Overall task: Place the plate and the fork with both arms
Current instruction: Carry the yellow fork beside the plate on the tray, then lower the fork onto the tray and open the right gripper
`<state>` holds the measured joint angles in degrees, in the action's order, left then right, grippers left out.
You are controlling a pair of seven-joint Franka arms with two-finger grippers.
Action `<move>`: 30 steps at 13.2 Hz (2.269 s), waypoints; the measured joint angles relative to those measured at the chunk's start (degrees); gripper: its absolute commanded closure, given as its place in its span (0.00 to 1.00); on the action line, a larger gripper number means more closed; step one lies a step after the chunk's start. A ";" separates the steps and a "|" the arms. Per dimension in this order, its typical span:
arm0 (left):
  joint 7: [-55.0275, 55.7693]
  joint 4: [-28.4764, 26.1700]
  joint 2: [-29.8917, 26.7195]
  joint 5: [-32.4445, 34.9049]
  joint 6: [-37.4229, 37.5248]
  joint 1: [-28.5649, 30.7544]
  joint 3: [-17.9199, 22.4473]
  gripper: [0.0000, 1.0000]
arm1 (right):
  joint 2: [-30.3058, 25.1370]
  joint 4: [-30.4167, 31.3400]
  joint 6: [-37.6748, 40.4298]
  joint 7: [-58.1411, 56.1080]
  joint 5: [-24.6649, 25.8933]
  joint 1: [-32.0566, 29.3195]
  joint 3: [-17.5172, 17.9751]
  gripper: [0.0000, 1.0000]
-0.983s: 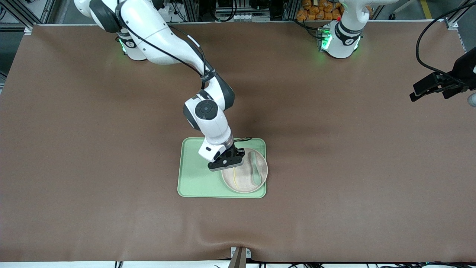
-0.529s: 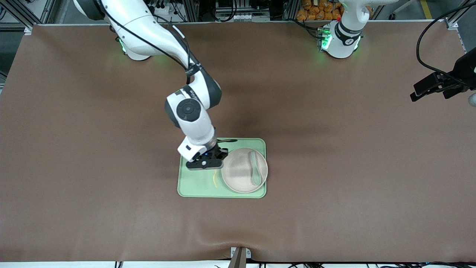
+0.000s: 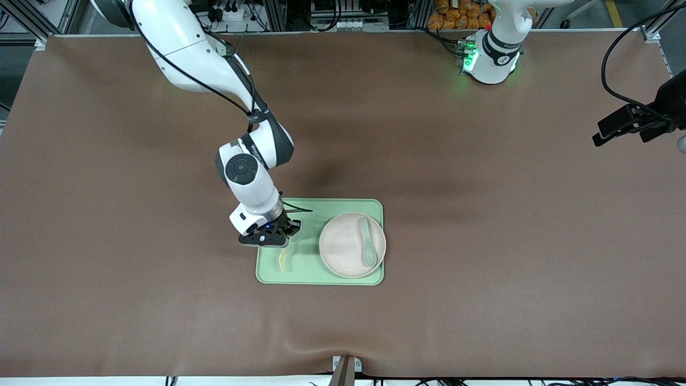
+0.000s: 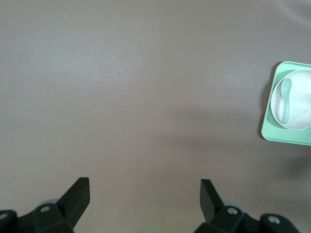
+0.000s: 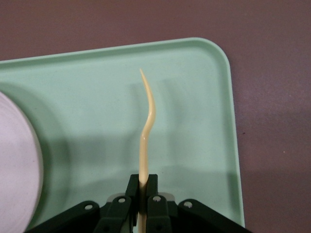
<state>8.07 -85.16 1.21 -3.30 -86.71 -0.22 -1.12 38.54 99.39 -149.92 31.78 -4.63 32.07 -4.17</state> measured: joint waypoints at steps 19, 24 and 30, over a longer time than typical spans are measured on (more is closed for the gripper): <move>0.00 -0.31 0.03 0.00 0.02 0.02 0.00 0.00 | 0.65 4.00 -5.56 -0.02 -2.49 -0.16 0.86 0.90; -0.02 -0.36 0.16 0.00 0.02 0.02 0.00 0.00 | 1.11 4.11 -5.74 -0.02 -2.49 -0.15 0.91 0.11; -0.03 -0.37 0.17 0.00 0.02 0.09 0.03 0.00 | 1.13 4.28 -5.82 -0.02 -2.49 -0.09 0.92 0.00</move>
<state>8.03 -85.53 1.38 -3.30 -86.68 -0.13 -1.09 39.67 103.68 -155.75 31.76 -7.12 31.99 -3.24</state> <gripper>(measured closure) 0.000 0.185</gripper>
